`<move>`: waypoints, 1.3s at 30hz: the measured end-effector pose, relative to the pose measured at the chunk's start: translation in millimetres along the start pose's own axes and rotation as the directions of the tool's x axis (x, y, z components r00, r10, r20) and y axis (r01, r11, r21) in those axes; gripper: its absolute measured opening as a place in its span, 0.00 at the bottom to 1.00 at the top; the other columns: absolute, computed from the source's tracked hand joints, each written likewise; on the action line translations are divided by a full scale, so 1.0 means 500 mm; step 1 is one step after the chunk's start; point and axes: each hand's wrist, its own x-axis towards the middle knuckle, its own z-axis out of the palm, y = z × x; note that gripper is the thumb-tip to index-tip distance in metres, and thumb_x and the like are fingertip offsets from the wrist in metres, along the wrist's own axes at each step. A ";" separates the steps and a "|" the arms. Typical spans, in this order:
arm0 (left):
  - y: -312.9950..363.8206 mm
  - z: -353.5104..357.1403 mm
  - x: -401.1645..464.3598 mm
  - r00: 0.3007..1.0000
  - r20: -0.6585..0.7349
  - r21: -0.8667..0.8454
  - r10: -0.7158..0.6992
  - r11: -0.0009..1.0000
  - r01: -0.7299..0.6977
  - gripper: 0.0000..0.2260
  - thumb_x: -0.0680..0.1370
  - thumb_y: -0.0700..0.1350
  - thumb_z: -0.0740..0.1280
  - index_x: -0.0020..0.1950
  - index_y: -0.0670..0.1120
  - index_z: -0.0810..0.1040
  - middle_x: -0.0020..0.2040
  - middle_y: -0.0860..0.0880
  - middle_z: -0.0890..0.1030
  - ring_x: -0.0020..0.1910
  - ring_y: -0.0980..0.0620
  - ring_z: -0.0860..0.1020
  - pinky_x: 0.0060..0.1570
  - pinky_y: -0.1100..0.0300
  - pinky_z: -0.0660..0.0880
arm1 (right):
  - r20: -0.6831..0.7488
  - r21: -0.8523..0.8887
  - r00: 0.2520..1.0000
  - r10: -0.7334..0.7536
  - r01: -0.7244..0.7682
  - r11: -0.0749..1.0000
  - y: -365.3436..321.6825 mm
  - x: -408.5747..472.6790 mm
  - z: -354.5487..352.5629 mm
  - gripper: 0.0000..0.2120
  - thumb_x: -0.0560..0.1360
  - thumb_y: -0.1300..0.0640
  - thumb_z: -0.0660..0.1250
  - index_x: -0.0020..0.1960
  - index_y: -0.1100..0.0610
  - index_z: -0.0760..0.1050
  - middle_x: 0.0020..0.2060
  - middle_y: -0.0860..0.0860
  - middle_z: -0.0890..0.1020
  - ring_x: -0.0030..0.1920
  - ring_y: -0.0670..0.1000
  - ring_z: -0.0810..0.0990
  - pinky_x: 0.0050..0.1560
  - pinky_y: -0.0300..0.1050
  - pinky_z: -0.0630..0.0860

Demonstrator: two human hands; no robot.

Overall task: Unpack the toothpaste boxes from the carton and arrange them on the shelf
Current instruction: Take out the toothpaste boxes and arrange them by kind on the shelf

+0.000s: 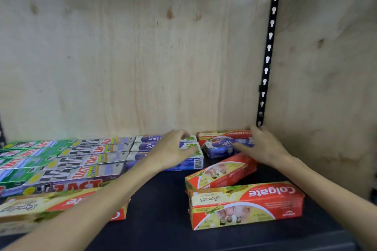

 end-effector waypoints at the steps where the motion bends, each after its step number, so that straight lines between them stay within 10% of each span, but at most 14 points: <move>1: 0.018 0.018 0.017 1.000 0.000 -0.001 0.010 1.000 -0.010 0.22 0.76 0.58 0.69 0.67 0.49 0.75 0.64 0.51 0.78 0.64 0.52 0.75 0.64 0.54 0.72 | 0.012 0.012 0.999 0.043 -0.044 0.999 0.017 0.002 -0.002 0.34 0.72 0.36 0.69 0.71 0.54 0.67 0.64 0.58 0.75 0.64 0.61 0.74 0.61 0.52 0.74; 12: 0.099 0.138 0.141 0.984 0.127 0.421 -0.128 0.905 0.063 0.24 0.74 0.66 0.68 0.61 0.50 0.74 0.61 0.46 0.78 0.65 0.44 0.69 0.65 0.45 0.61 | 0.060 0.121 0.991 0.122 -0.128 0.984 0.099 0.053 0.042 0.26 0.74 0.44 0.71 0.65 0.56 0.69 0.61 0.56 0.79 0.59 0.58 0.79 0.55 0.48 0.76; 28: 0.057 0.007 0.044 0.952 -0.304 0.020 -0.020 0.999 0.027 0.32 0.74 0.64 0.69 0.72 0.52 0.65 0.64 0.52 0.78 0.68 0.49 0.66 0.57 0.55 0.60 | -0.338 0.321 0.940 0.052 0.064 0.945 -0.027 -0.053 -0.066 0.29 0.74 0.48 0.74 0.71 0.54 0.69 0.60 0.59 0.76 0.62 0.58 0.74 0.59 0.44 0.69; 39: -0.090 -0.168 -0.193 0.954 -0.288 0.025 -0.082 0.995 0.093 0.23 0.74 0.58 0.73 0.67 0.52 0.76 0.52 0.54 0.75 0.59 0.51 0.75 0.61 0.49 0.73 | -0.217 0.375 0.973 -0.085 0.164 0.912 -0.229 -0.182 0.004 0.30 0.69 0.44 0.77 0.66 0.57 0.75 0.58 0.56 0.78 0.60 0.54 0.75 0.54 0.38 0.67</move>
